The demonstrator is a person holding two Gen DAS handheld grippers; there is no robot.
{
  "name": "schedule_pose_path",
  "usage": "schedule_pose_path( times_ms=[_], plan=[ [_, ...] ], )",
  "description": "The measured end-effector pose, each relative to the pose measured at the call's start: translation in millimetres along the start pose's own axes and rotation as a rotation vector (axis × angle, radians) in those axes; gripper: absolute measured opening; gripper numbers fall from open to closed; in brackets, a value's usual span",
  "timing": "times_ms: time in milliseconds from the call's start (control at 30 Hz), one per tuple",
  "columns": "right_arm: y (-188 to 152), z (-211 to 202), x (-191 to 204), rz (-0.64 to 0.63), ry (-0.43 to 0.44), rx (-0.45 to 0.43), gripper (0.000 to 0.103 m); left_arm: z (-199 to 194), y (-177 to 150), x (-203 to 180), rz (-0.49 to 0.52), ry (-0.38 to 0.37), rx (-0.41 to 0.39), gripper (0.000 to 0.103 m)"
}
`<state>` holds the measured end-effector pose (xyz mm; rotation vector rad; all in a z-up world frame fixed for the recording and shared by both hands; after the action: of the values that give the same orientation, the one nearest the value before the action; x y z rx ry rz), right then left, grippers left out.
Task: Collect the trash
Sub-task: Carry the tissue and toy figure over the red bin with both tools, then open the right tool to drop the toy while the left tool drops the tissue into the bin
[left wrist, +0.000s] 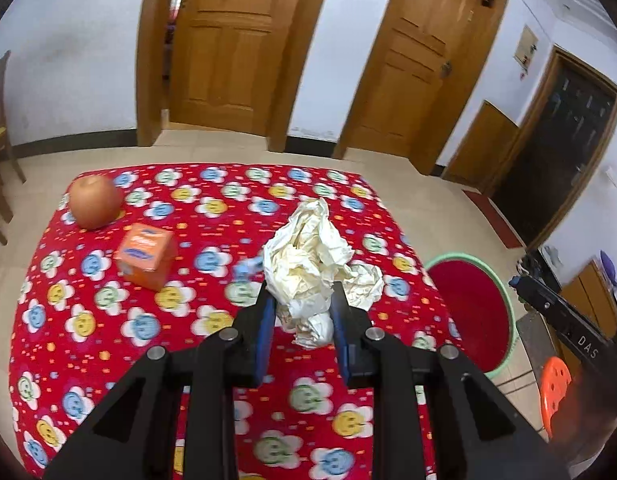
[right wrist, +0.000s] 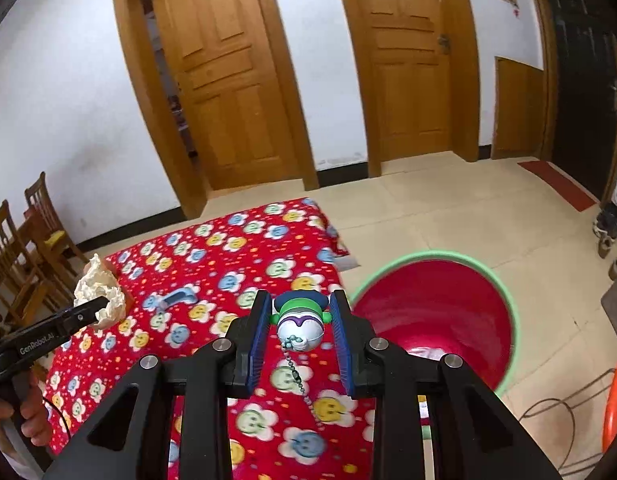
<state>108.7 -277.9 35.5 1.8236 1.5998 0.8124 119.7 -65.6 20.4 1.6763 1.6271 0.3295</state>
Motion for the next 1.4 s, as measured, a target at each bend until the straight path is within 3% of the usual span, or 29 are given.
schedule_pose_path(
  times_ms=[633,1033,1400],
  plan=[
    [-30,15,-91,0.115,-0.073,0.077,0.03,48,-26,-104,0.139,-0.077,0.105,0.026],
    [-42,38,-121,0.176,-0.068,0.128,0.031,83,-38,-135,0.179,-0.08,0.169,0.026],
    [-44,41,-133,0.197,-0.072,0.124,0.032,103,-43,-156,0.212,-0.089,0.202,0.026]
  ],
)
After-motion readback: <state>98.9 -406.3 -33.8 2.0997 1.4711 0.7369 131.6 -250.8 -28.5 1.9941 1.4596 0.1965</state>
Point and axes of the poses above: each gripper's, at about its wrist camera, not at the fingertips, and z roughly the way its jaws point, x to its left, y to its top, the point moved 4 cm from there along z, roughly the way its jaws point, and after that the axes turned 5 degrees about -z, right-handed, at the moved point
